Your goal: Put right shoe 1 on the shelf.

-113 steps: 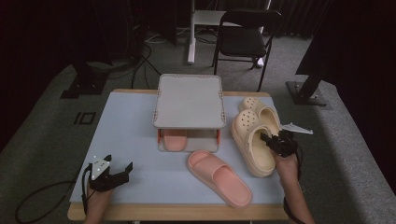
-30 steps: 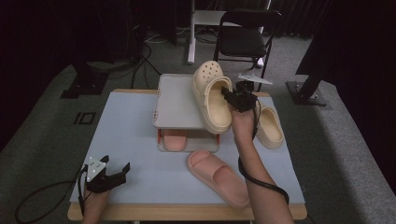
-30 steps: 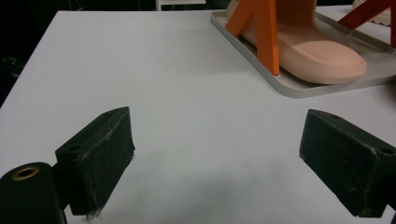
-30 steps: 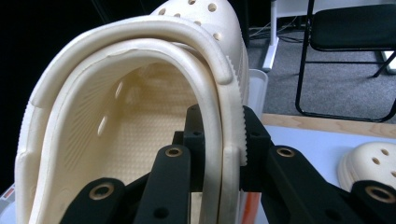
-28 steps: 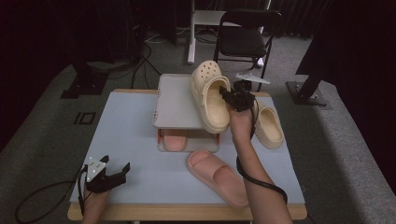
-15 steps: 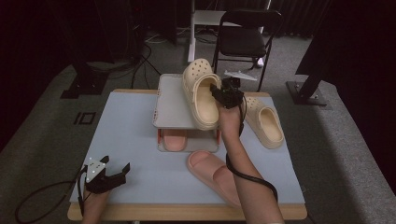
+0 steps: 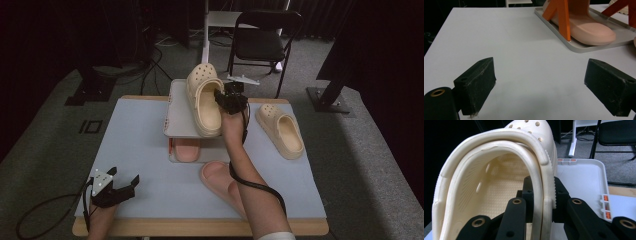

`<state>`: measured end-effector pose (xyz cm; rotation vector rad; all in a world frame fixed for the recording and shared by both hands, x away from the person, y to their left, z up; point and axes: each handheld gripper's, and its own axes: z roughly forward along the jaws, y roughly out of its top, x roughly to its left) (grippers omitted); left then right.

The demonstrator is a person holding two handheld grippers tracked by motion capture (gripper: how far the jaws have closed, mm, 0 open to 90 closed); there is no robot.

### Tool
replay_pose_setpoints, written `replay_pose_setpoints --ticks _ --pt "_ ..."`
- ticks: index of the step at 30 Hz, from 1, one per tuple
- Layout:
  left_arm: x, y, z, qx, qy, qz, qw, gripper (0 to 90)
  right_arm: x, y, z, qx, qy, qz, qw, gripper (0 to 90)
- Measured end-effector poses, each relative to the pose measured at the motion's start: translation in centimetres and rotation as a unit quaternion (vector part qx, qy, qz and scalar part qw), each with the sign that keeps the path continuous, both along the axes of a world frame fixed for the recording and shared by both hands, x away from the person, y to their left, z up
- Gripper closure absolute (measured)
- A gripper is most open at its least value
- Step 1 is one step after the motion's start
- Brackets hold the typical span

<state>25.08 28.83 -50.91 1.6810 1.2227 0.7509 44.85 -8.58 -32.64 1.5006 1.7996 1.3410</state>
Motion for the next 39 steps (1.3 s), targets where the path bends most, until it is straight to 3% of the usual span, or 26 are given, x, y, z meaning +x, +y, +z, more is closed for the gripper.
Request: replay_pose_setpoints --ticks 19,24,33,37,39 --pt "-0.1 0.1 0.1 -0.003 -0.003 -0.001 1.0 9.8 0.6 2.5 -0.4 0.012 -0.005 -0.021 0.9997 77.2" --pt "-0.1 0.1 0.1 -0.005 -0.002 0.001 1.0 9.8 0.6 2.9 -0.8 0.023 0.002 -0.026 0.9994 77.1" --pt "-0.1 0.1 0.1 -0.005 -0.003 -0.001 1.0 9.8 1.0 4.0 -1.3 0.015 0.012 -0.031 0.9993 76.9" --pt "0.0 0.0 0.0 -0.002 0.001 -0.003 1.0 9.8 1.4 4.3 -1.4 0.027 0.022 -0.035 0.9988 76.8" --pt "-0.1 0.0 0.0 -0.003 -0.001 -0.004 1.0 9.8 1.6 4.6 -1.4 0.014 0.023 -0.032 0.9991 76.5"
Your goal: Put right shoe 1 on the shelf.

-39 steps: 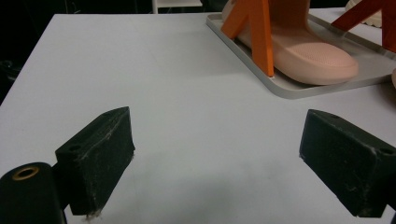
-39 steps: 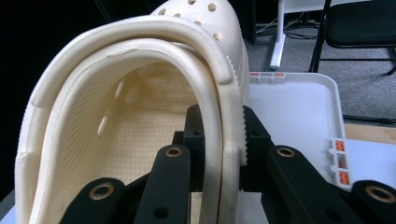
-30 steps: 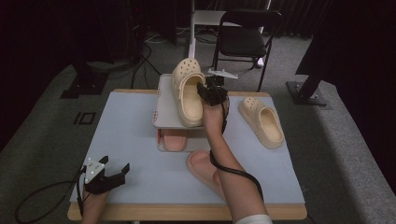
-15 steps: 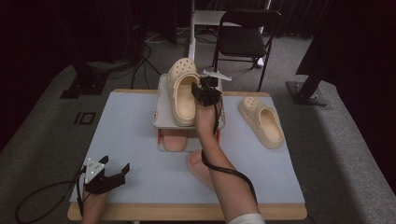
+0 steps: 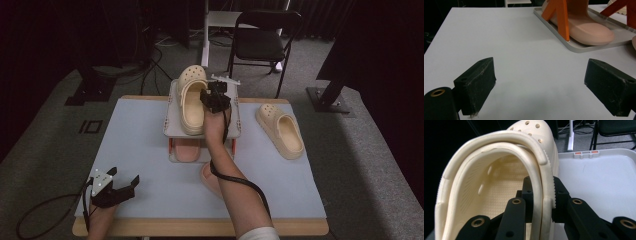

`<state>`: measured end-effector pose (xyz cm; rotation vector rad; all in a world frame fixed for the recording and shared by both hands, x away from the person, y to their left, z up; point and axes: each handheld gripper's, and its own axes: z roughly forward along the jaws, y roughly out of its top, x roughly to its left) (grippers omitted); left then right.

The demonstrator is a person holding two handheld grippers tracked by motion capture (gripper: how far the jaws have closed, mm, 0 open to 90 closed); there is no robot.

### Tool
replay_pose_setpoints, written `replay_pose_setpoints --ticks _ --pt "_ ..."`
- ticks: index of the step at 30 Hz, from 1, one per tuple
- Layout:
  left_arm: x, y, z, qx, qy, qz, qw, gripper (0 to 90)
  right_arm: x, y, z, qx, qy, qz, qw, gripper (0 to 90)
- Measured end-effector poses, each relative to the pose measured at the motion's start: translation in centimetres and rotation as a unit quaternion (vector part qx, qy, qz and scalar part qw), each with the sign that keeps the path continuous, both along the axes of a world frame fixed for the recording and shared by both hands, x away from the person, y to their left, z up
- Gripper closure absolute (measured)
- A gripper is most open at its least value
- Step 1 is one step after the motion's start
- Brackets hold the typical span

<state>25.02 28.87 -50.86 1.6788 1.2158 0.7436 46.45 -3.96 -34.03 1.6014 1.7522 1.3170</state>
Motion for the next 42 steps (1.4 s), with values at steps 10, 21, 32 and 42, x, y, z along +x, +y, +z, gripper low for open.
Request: replay_pose_setpoints --ticks 10,21,32,42 --pt "0.0 0.0 0.0 0.001 0.002 0.001 1.0 9.8 0.3 0.1 0.1 -0.01 0.002 0.03 0.9995 70.8" --pt "0.1 -0.2 -0.1 0.001 0.003 0.0 1.0 9.8 -0.5 -0.3 0.3 -0.015 -0.005 0.047 0.9987 64.9" --pt "0.1 -0.2 -0.2 -0.001 0.004 -0.002 1.0 9.8 -1.6 -1.2 0.8 -0.013 -0.019 0.075 0.9969 60.2" --pt "0.2 -0.2 -0.2 -0.002 0.006 -0.002 1.0 9.9 -2.9 -3.3 1.5 -0.009 -0.029 0.101 0.9944 57.2"
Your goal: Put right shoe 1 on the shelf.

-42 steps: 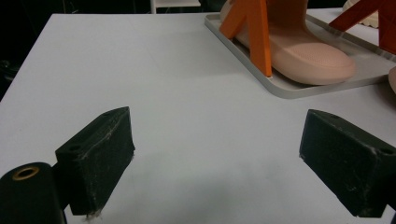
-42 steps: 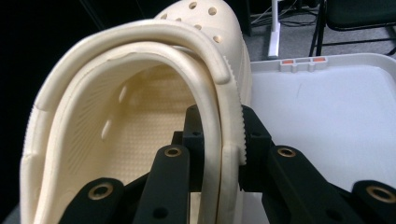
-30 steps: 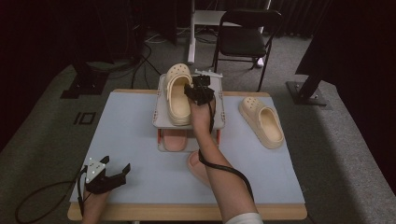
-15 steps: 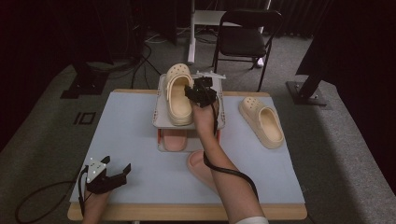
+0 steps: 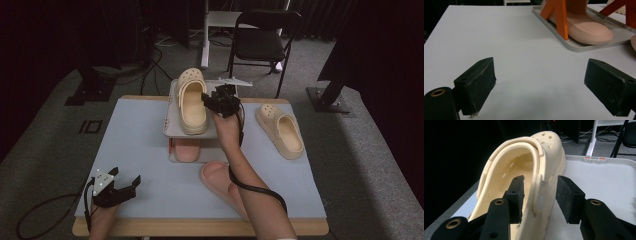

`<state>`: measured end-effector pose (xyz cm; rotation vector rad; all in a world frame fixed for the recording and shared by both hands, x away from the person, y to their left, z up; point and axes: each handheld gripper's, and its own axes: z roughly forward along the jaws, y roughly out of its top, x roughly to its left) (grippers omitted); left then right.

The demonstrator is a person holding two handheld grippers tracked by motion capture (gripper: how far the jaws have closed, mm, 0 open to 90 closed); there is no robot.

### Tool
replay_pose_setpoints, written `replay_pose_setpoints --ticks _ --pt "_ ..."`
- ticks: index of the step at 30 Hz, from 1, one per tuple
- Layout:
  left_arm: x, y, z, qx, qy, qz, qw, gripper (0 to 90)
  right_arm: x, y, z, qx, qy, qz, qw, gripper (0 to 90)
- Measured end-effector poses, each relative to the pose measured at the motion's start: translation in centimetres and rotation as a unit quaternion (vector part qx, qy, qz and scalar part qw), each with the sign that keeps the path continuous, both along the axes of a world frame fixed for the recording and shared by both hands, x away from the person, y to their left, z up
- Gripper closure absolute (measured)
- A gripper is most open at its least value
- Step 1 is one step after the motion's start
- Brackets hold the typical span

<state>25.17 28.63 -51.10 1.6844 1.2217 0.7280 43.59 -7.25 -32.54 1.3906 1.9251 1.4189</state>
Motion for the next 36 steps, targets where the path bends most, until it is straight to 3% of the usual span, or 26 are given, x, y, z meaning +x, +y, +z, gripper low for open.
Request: replay_pose_setpoints --ticks 16,36 --pt "0.0 -0.2 0.0 -0.003 -0.001 0.002 1.0 9.9 -2.5 -3.8 -0.4 -0.001 -0.016 0.018 0.9997 56.8" --pt "0.1 -0.5 -0.1 0.0 0.001 -0.003 1.0 9.9 -6.5 -9.5 -2.2 -0.002 -0.034 0.023 0.9992 56.0"
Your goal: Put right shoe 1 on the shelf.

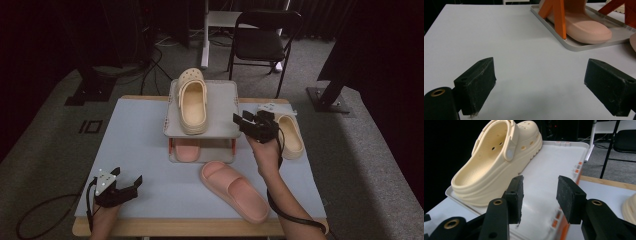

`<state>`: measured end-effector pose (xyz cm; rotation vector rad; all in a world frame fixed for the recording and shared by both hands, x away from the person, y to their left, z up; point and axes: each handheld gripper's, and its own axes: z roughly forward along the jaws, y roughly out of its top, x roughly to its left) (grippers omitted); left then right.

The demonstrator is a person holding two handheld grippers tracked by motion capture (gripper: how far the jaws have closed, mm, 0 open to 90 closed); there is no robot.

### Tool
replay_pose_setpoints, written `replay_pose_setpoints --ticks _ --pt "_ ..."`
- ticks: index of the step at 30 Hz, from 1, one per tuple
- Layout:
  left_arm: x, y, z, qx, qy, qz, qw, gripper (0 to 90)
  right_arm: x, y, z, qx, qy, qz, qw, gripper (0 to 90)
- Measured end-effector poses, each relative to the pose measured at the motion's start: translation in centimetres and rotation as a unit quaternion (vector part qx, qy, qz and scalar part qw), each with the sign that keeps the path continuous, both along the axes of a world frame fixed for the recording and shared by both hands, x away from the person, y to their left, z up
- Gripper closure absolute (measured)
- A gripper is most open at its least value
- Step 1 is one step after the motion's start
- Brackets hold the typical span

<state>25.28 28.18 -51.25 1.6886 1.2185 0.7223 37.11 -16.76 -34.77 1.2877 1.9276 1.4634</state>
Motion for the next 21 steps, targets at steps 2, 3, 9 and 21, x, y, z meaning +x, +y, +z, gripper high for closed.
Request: replay_pose_setpoints --ticks 2,3,9,21 --pt "0.0 0.0 0.0 0.0 0.0 0.0 1.0 9.9 -0.5 -0.5 -0.2 0.0 -0.002 0.0 1.0 55.9" --pt "0.0 0.0 0.0 -0.001 0.0 0.0 1.0 9.9 -0.7 -0.8 -0.3 -0.001 -0.003 0.0 1.0 55.9" --pt "0.0 -0.1 0.0 0.0 -0.002 0.0 1.0 9.9 -1.7 -1.7 -1.2 -0.004 -0.002 -0.001 1.0 55.3" --pt "0.0 -0.2 0.0 -0.001 -0.004 -0.002 1.0 9.9 -3.6 -4.2 -4.5 -0.004 0.002 -0.002 1.0 55.0"
